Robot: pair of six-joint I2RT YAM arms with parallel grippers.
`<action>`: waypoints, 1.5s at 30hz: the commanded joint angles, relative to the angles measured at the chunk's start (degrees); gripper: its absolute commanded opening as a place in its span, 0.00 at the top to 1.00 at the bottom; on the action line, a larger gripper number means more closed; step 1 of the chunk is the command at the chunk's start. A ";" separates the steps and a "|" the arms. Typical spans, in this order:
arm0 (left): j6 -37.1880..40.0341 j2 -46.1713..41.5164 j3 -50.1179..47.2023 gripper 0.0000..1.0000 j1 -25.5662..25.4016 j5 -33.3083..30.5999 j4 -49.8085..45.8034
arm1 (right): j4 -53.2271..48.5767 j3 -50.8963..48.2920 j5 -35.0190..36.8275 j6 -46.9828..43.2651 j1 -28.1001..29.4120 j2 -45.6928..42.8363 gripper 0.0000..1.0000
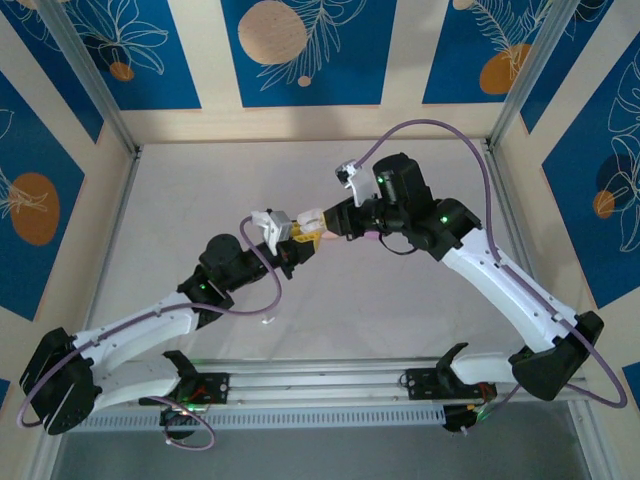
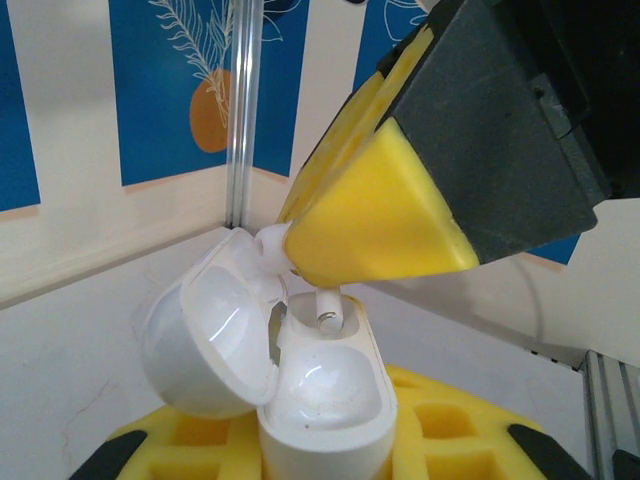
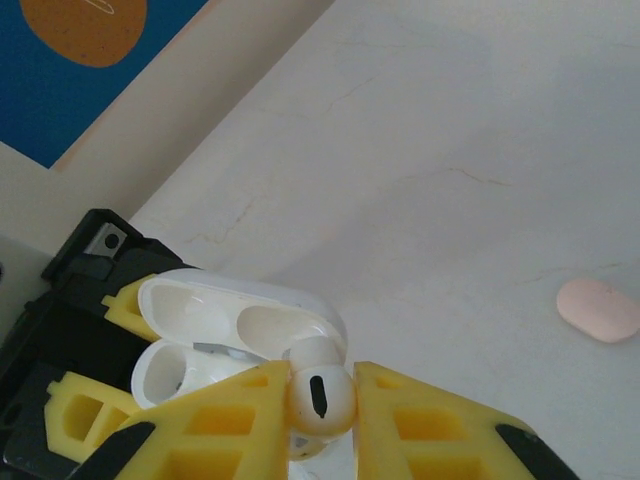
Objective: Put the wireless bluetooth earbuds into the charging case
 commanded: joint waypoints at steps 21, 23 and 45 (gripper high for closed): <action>3.19 -2.11 2.93 0.84 -0.46 6.29 -0.93 | -1.89 -0.57 13.49 -29.90 7.03 -2.54 0.77; 3.59 -2.10 2.99 0.84 -0.49 6.21 -1.30 | -2.03 -0.30 13.94 -30.26 7.11 -2.64 0.77; 4.09 -2.65 3.35 0.84 -0.46 6.72 -1.53 | -7.02 -0.83 6.33 -36.79 8.61 -2.80 0.71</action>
